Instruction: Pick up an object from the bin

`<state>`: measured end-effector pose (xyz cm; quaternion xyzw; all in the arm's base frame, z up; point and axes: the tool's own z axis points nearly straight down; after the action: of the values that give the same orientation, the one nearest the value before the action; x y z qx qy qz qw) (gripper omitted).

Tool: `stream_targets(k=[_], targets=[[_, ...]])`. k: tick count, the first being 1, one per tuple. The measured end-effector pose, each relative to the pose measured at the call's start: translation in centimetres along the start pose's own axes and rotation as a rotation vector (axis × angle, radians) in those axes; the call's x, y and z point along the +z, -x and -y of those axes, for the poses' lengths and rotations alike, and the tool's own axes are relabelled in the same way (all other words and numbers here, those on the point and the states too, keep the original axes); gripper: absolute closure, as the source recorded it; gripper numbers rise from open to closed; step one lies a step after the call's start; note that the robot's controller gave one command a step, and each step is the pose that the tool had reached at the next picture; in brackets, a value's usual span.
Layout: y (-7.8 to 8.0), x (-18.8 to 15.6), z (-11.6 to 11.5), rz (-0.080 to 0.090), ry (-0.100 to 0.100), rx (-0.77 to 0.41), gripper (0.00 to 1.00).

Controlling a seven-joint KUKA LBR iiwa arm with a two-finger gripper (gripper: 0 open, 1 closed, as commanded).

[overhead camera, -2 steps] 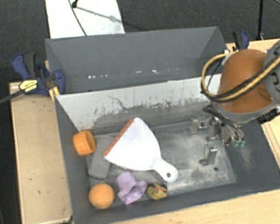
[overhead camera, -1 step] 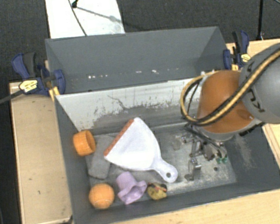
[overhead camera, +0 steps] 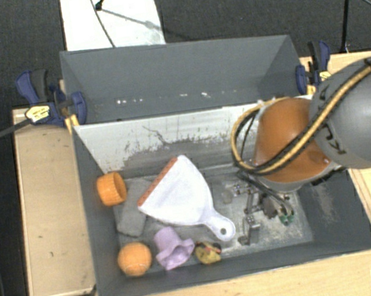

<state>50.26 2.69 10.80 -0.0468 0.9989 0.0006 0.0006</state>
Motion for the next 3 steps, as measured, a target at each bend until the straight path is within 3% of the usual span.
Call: stream_targets(k=[1, 2, 3], targets=[[1.2, 0.6, -5.7, 0.004, -0.001, -0.118, 0.0], [0.1, 3.4, -8.2, 0.002, -0.002, 0.083, 0.0], [2.0, 3.7, -6.8, 0.003, -0.001, 0.158, 1.0]])
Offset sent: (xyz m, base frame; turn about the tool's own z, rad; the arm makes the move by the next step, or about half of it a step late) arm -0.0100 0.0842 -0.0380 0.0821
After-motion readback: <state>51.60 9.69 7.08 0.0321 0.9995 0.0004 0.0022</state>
